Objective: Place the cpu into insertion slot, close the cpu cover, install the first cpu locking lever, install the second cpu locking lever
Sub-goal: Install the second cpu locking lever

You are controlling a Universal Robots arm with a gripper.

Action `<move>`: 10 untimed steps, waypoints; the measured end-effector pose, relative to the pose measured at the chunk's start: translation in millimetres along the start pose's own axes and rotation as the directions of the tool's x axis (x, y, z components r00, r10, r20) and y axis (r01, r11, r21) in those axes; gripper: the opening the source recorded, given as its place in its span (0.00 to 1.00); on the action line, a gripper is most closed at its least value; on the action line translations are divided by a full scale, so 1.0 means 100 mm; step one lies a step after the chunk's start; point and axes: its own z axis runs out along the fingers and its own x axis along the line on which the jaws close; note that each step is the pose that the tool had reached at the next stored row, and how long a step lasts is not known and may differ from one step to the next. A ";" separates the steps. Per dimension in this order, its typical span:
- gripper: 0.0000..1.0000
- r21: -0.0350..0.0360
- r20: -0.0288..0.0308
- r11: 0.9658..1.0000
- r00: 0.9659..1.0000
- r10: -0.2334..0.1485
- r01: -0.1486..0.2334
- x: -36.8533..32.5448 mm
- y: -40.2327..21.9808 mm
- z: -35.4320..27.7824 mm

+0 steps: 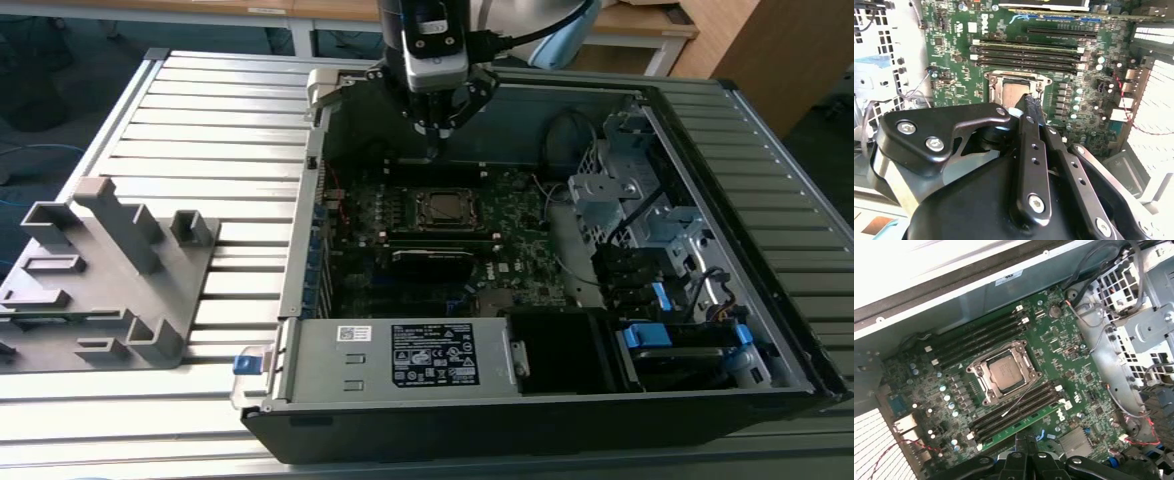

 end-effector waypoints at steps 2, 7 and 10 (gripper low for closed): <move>0.11 0.008 -0.016 1.000 1.000 -0.001 0.001 0.001 0.000 0.003; 0.11 0.024 -0.047 1.000 0.999 -0.003 0.004 0.002 -0.001 0.008; 0.11 0.024 -0.047 1.000 0.999 -0.003 0.004 0.002 0.000 0.008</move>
